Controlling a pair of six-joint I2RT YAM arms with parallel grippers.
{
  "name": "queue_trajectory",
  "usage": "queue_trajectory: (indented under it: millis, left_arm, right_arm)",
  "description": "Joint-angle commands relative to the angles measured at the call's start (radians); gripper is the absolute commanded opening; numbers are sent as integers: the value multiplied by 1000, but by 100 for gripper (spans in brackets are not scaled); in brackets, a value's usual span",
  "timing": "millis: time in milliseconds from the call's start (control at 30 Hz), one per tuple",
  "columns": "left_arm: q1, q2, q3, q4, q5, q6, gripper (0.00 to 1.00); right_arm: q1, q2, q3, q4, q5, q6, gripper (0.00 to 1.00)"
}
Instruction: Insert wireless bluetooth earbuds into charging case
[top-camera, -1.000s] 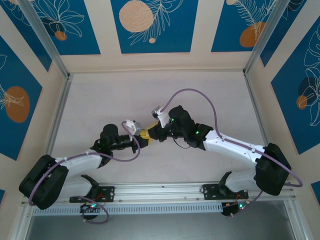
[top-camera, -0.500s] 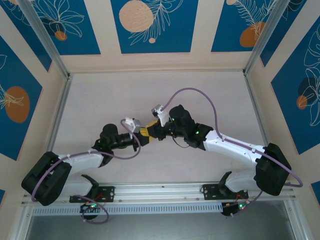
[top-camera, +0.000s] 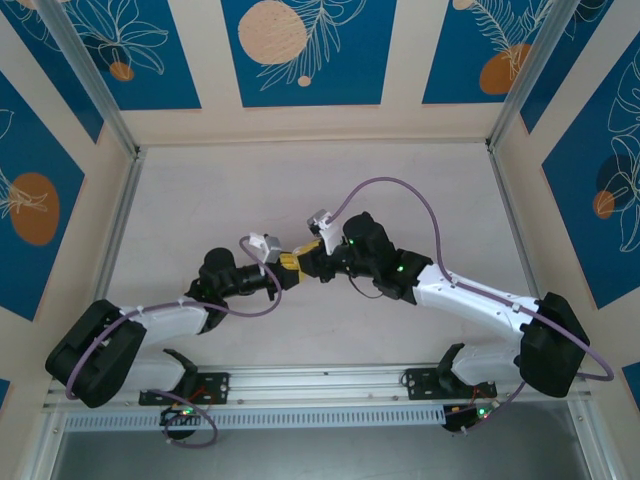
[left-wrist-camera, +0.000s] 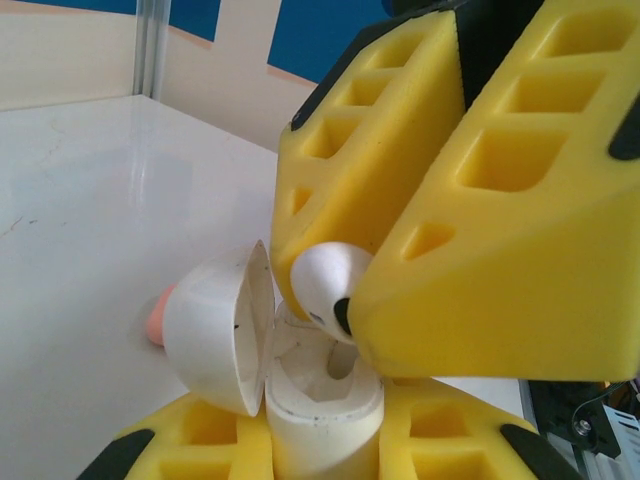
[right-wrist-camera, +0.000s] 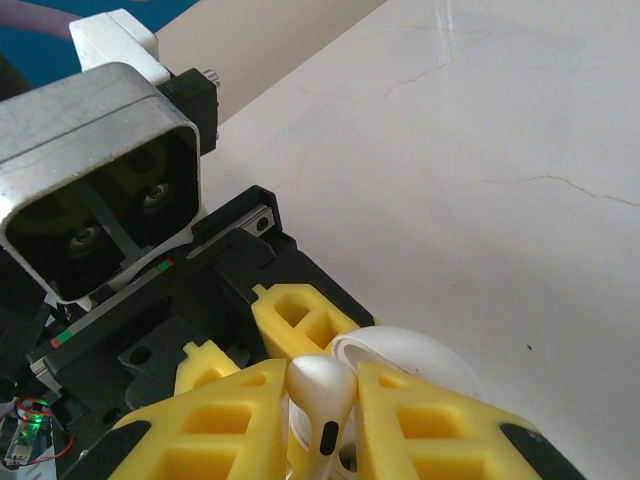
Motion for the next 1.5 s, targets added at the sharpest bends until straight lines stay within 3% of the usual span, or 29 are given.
queue_trajectory:
  millis: [0,367,767,1000,1167,1467]
  left_arm:
    - [-9,-12,29,32,8,12,18]
    - [-12,-120,-12,-218,-75,241,18]
    - [-46,-247,-75,-278,-76,454,17]
    - [-82,-306,-86,-329,-113,540,16]
    - [-93,-307,-99,-287,-77,590,15]
    - [-101,-321,-110,-262,-81,605,14]
  right_arm:
    - [1,-17,-11,11,20,-7,22]
    - [-113,-43,-2,-116,-108,107,22]
    - [-239,-5,-79,-338,-204,189,22]
    - [-296,37,-96,-471,-163,231,22]
    - [-345,99,-71,-576,-119,262,22]
    - [-383,251,-1,-669,-84,263,23]
